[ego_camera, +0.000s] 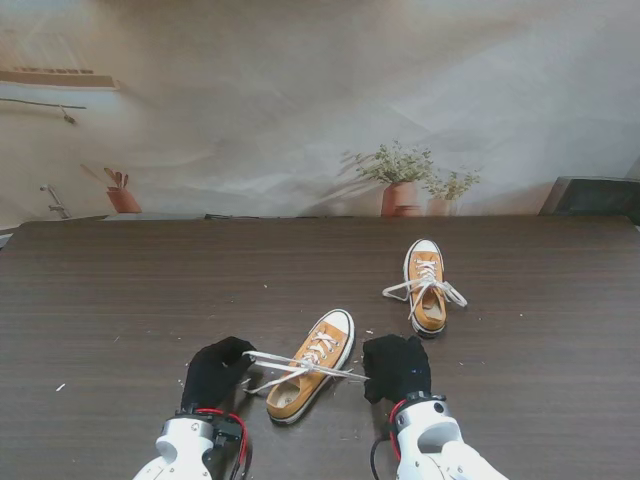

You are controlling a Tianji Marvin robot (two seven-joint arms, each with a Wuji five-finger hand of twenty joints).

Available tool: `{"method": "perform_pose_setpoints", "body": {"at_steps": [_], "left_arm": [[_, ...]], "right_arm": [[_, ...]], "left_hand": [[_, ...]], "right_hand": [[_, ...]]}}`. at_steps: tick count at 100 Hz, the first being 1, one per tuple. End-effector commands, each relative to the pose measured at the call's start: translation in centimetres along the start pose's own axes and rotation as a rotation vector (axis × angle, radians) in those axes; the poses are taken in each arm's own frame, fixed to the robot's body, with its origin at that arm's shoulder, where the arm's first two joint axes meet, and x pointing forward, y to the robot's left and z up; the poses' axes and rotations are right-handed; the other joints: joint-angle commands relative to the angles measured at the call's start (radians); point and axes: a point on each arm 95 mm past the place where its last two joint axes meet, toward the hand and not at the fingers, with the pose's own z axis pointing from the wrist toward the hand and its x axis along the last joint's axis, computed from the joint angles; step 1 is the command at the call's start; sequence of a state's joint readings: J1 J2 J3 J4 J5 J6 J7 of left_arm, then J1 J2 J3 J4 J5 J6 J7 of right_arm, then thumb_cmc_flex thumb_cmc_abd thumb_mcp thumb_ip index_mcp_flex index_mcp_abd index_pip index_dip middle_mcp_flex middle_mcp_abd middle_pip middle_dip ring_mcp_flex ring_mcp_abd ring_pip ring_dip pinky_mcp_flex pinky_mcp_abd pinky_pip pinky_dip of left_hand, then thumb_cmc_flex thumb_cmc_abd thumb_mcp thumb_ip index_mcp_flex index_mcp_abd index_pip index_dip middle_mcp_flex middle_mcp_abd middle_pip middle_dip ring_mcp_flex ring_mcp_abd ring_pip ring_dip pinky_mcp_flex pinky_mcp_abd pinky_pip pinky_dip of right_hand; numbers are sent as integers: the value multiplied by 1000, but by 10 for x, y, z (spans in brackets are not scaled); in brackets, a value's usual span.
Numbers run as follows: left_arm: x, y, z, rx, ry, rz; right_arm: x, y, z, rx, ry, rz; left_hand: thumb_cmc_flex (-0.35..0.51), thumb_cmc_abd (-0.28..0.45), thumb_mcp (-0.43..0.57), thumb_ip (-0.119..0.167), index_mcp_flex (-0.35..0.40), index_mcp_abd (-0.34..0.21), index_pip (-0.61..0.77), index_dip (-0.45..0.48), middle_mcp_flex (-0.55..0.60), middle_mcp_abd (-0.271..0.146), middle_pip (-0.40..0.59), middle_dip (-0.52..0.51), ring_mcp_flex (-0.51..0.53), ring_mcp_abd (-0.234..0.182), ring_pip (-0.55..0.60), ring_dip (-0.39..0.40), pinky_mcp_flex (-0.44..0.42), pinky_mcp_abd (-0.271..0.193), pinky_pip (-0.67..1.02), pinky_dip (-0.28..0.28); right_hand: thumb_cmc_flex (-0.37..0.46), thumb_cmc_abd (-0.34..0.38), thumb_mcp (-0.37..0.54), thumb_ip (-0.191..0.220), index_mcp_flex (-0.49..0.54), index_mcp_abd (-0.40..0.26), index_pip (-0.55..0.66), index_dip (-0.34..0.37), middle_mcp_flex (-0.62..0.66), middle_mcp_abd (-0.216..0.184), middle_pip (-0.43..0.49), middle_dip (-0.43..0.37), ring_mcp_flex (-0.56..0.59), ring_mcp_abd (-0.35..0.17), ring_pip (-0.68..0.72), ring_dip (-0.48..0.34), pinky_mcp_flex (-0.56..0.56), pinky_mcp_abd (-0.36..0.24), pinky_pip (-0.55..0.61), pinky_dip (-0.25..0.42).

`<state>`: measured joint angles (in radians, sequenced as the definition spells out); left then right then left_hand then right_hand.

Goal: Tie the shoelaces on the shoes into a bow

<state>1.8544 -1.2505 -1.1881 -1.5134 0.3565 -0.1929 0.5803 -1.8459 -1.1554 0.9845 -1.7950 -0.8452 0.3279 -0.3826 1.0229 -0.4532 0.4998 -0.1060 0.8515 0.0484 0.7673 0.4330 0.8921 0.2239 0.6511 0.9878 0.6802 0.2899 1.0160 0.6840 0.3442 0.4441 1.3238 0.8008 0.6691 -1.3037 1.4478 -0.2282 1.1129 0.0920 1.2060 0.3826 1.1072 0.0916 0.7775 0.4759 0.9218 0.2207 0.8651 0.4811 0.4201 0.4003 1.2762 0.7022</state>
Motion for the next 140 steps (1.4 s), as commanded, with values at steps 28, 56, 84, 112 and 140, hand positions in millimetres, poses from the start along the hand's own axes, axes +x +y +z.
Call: {"method": "perform_pose_setpoints", "body": {"at_steps": [28, 56, 84, 112, 140], "left_arm": [[-6, -12, 1, 92, -30, 4], [-13, -20, 6, 159, -71, 27], [-15, -19, 8, 166, -96, 46], [-14, -20, 5, 152, -95, 20], [-8, -30, -3, 81, -28, 37]], "right_arm": [[-2, -1, -1, 77, -10, -12], [-2, -2, -1, 101, -16, -19], [-6, -3, 1, 131, -42, -54], [-5, -1, -2, 156, -46, -53], [-2, 5, -10, 176, -27, -72]], "left_hand": [[17, -32, 65, -2, 59, 33, 58, 20, 30, 25, 27, 3, 24, 15, 19, 21, 32, 51, 40, 0], [15, -37, 81, -6, 61, 42, 59, 22, 36, 25, 22, 5, 22, 18, 18, 20, 39, 48, 43, -4], [6, -47, 101, -11, 69, 41, 54, 17, 51, 12, 2, 3, 23, 15, 12, 16, 45, 38, 46, -14], [178, 81, -190, 63, -68, -128, -55, -22, -132, -49, -185, 58, -144, -10, -100, 1, -109, -27, -24, -51], [-193, -49, 110, 43, -516, -146, -446, -201, -715, -133, -397, -537, -531, -83, -425, -44, -437, -190, -411, -70]], "right_hand": [[73, -47, 122, 52, 50, 32, 42, 32, 53, -46, -13, 2, 33, -15, -6, -19, 6, 1, 22, -19], [80, -44, 122, 46, 51, 39, 38, 33, 59, -44, -17, 4, 38, -15, -8, -24, 9, -3, 19, -25], [81, -36, 122, 31, 51, 45, 33, 32, 65, -48, -21, 6, 46, -20, -10, -29, 22, -12, 15, -32], [-59, 263, -10, 28, -110, -74, -31, 106, -45, 2, -68, 8, -29, -10, -51, -7, -26, -5, -9, -33], [-222, 483, -308, 114, -725, 75, -581, 7, -579, 49, 68, -35, -268, -7, -148, -20, -181, -58, -104, 11]]}}
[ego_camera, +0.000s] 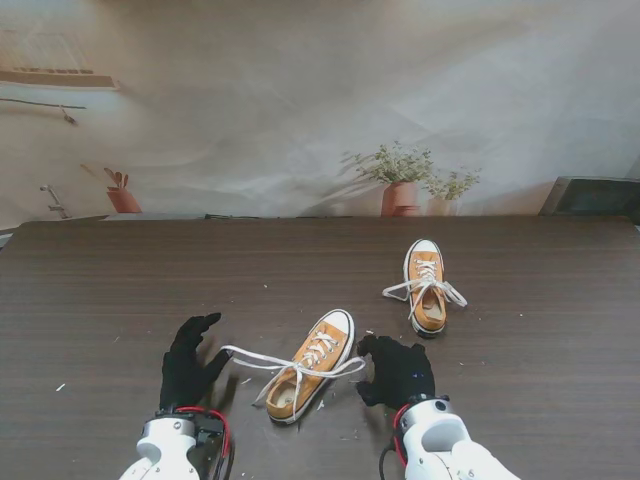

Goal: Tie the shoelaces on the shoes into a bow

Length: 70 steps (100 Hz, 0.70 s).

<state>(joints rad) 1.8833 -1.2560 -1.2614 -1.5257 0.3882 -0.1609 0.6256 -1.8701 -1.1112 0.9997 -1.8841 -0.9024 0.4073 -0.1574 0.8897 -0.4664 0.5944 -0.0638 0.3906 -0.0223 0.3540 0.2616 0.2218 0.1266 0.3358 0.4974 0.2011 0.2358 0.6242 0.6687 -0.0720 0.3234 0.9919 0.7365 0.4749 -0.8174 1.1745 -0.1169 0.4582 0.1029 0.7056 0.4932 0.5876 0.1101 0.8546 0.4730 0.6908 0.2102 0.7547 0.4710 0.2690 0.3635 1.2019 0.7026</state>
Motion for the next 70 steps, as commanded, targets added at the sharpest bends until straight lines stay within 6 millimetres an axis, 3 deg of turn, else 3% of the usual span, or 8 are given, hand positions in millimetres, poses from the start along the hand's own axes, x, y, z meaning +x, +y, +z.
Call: {"method": "perform_pose_setpoints", "body": {"at_steps": [1, 7, 18, 28, 43, 52, 59, 70], "left_arm": [[4, -5, -3, -19, 15, -20], [6, -9, -5, -43, 25, -35], [10, -17, -11, -86, 25, -96], [17, -23, -17, -112, 41, -112], [40, -28, -23, -49, 68, -263], [46, -39, -26, -33, 73, -294], [46, -48, -28, -42, 80, -258], [48, -59, -32, -87, 89, -205]], "right_arm": [[-1, -1, -3, 13, 3, 2], [-2, 0, -3, 11, 4, 8], [-2, 0, -3, -13, -1, 32], [-3, 1, -3, -36, -4, 56], [-2, 2, -5, -47, -3, 71], [-2, 1, -5, -41, 0, 76], [-2, 2, -6, -37, 1, 84], [-1, 3, -6, -33, 3, 102]], "left_hand": [[-68, -38, 12, 0, -62, -66, -37, -32, -49, -36, -91, -48, -54, -29, -37, -29, -22, -69, -90, -5], [-113, -36, -9, -5, -83, -36, -73, -53, -64, -28, -131, -37, -67, -30, -72, -39, -24, -69, -140, 10], [-116, -31, -85, -7, -94, -8, -104, -71, -77, -31, -186, -28, -83, -30, -136, -47, -27, -71, -260, 46], [-113, -15, -120, -3, -102, 39, -138, -77, -88, -20, -208, -26, -99, -24, -189, -55, -33, -72, -355, 66], [-108, 140, -303, 23, -181, 61, -190, -61, -85, -1, -204, -15, -90, -2, -209, -43, -34, -49, -401, 148], [-78, 142, -319, 33, -155, 73, -181, -54, -79, 7, -193, -11, -87, 5, -213, -43, -37, -43, -407, 154], [-49, 81, -166, 37, -120, 83, -178, -42, -78, 8, -178, -17, -86, 0, -222, -43, -34, -50, -418, 166], [26, -25, 222, 31, -79, 81, -165, -22, -78, 3, -183, -25, -93, -13, -256, -61, -30, -62, -436, 154]], "right_hand": [[-31, -4, -39, -1, -78, 76, -94, -130, -64, 35, -14, -39, -40, 5, -43, -12, -32, -21, -33, 10], [-57, -12, -71, -29, -124, 139, -176, -254, -77, 54, -32, -61, -49, 11, -66, -19, -42, -17, -53, 2], [-84, -10, -87, -53, -162, 200, -223, -334, -85, 69, -46, -73, -56, 18, -81, -22, -52, -16, -67, -3], [-94, 8, -94, -56, -154, 188, -223, -347, -83, 71, -48, -75, -58, 21, -86, -23, -57, -10, -76, -6], [-96, 41, -112, -53, -141, 164, -200, -346, -74, 65, -50, -77, -55, 21, -89, -24, -59, -8, -81, -6], [-96, 51, -118, -50, -137, 161, -192, -345, -71, 65, -50, -77, -55, 23, -90, -24, -59, -8, -82, -6], [-94, 57, -123, -48, -134, 161, -187, -345, -70, 63, -51, -77, -54, 24, -90, -23, -59, -8, -82, -6], [-91, 64, -129, -45, -132, 163, -185, -347, -66, 64, -52, -78, -54, 27, -90, -23, -60, -5, -84, -6]]}}
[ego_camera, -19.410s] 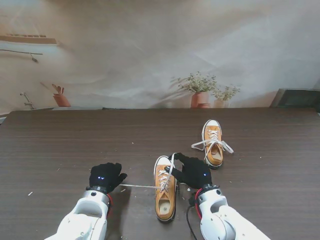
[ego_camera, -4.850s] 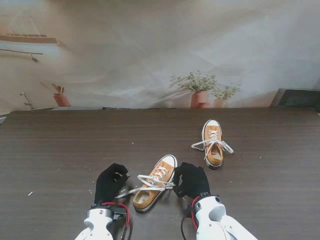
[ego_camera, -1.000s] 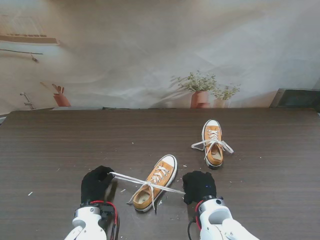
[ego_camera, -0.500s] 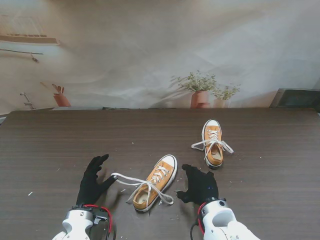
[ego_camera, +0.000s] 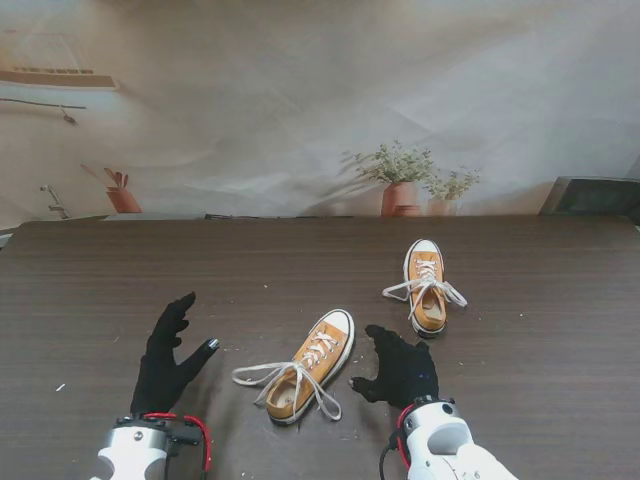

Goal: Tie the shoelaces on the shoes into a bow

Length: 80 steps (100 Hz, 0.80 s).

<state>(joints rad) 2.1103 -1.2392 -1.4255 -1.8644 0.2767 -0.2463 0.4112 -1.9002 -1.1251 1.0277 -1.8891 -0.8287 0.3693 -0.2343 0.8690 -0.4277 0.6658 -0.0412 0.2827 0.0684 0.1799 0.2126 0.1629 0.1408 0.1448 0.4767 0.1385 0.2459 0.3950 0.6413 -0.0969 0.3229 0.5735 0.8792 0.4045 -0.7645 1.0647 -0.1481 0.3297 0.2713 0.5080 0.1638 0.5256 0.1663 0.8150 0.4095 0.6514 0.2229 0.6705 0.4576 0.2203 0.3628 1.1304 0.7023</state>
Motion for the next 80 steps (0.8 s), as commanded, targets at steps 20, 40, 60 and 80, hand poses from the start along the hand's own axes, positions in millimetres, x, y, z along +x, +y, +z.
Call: {"method": "perform_pose_setpoints", "body": {"at_steps": [20, 40, 60, 80], "left_arm": [[19, -1, -2, -167, 37, 106], [43, 18, -1, -278, 90, 343], [61, 37, -8, -324, 102, 608], [68, 52, -10, -394, 129, 787]], "right_arm": [[5, 1, -5, 10, 17, 24], [6, 2, -7, 10, 24, 37], [6, 2, -7, 17, 30, 46], [7, 1, -7, 31, 38, 53]], "left_hand": [[-13, -78, -46, -3, 13, -9, -20, 26, -36, -16, -39, -22, -64, -41, -115, -69, -10, -81, -141, -24], [-7, -104, -17, 4, 24, 13, -29, 28, -42, -11, -57, -20, -73, -49, -217, -117, 20, -74, -330, -31], [-23, -157, 11, 1, 76, 29, -18, 30, -29, 2, -29, -14, -48, -38, -278, -143, 30, -52, -364, -55], [-27, -181, 14, -7, 98, 37, -15, 29, -26, 11, -23, -20, -38, -38, -300, -140, 36, -51, -368, -63]], "right_hand": [[-22, 15, -24, -13, 9, -9, 17, -20, 5, 10, -11, -14, -9, 15, -2, -7, -9, -3, -12, -5], [-23, 21, -31, -12, 19, -18, 17, -23, 13, 9, -14, -15, -7, 18, -3, -6, -9, -3, -12, -4], [-24, 27, -36, -11, 27, -26, 17, -25, 13, 9, -15, -15, -6, 19, -4, -6, -9, -3, -13, -4], [-24, 33, -41, -11, 30, -30, 15, -26, 13, 9, -15, -14, -6, 20, -4, -5, -11, -1, -15, -4]]}}
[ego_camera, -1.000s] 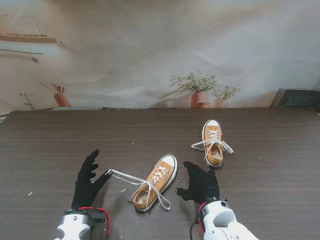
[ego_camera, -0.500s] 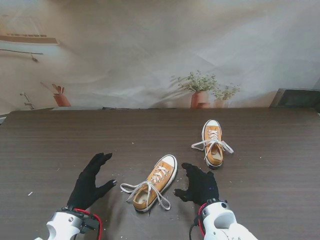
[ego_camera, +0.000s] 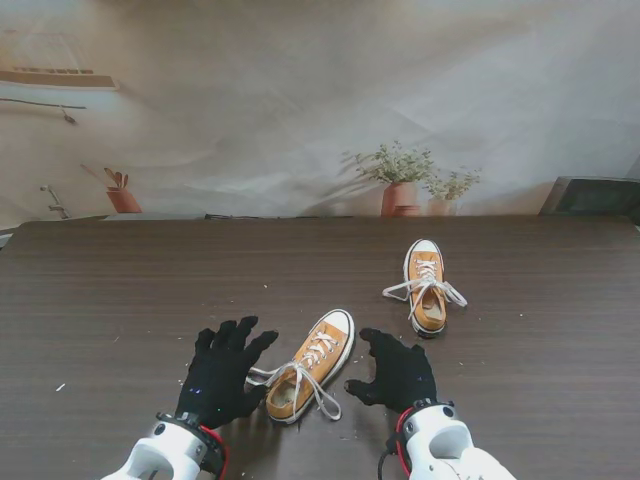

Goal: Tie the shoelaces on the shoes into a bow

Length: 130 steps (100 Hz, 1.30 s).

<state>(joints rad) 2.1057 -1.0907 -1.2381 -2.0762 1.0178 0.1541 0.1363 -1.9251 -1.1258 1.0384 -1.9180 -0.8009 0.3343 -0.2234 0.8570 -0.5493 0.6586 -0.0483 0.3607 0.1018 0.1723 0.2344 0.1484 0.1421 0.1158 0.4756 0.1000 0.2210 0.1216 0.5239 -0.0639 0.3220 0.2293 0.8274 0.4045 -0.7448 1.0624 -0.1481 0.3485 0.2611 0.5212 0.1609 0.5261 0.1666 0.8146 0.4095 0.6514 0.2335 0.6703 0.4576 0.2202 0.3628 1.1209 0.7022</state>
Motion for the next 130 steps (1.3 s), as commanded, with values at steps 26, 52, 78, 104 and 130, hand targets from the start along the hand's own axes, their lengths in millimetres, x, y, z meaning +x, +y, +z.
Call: {"method": "perform_pose_setpoints", "body": {"at_steps": [26, 52, 78, 104, 130], "left_arm": [[14, 10, 17, -62, 35, 136], [11, 22, 27, -148, 51, 275], [13, 44, 42, -174, 63, 254], [20, 64, 62, -184, 65, 234], [32, 77, 94, -115, 44, 186]], "right_arm": [[1, 0, -1, 20, 8, 11], [1, 0, -1, 29, 8, 18], [3, -1, -2, 43, 12, 33], [6, -4, -2, 74, 27, 42], [6, -4, -2, 81, 30, 49]], "left_hand": [[12, -78, 56, -1, 30, 3, -5, 8, -10, 13, 16, -19, 9, -12, -31, -13, 12, -47, -26, -21], [22, -77, 96, -9, 7, -2, -9, 5, -28, 8, -7, -31, -3, -17, -39, -11, 6, -58, -34, -33], [37, -72, 100, -17, -6, -97, 12, 13, -22, 1, -17, -23, 14, 4, -35, -10, 20, -48, -31, -44], [116, -33, 120, 3, 28, -177, 115, 30, 11, 4, 51, -9, 69, 22, -20, 6, 71, -32, -5, -40], [194, 31, 138, 7, 155, -206, 248, 55, 106, 9, 193, -15, 185, 86, 24, 37, 176, 22, 42, -10]], "right_hand": [[-26, 24, -44, -10, 18, -24, 2, -24, 19, 10, -17, -15, -3, 11, -3, -4, -7, 0, -5, -4], [-27, 46, -48, -7, 24, -27, 1, -25, 20, 10, -18, -15, -3, 14, -2, -3, -7, 0, -5, -4], [-25, 53, -49, -4, 42, -35, 5, -23, 32, 12, -20, -15, 4, 17, 1, -1, -1, 2, 0, -2], [-18, 61, -47, -2, 58, -46, 10, -19, 44, 10, -24, -15, 13, 16, 3, -1, 10, 5, 7, 1], [-22, 79, -53, 2, 79, -61, 21, -12, 55, 9, -28, -13, 20, 18, 4, 0, 15, 8, 10, 1]]}}
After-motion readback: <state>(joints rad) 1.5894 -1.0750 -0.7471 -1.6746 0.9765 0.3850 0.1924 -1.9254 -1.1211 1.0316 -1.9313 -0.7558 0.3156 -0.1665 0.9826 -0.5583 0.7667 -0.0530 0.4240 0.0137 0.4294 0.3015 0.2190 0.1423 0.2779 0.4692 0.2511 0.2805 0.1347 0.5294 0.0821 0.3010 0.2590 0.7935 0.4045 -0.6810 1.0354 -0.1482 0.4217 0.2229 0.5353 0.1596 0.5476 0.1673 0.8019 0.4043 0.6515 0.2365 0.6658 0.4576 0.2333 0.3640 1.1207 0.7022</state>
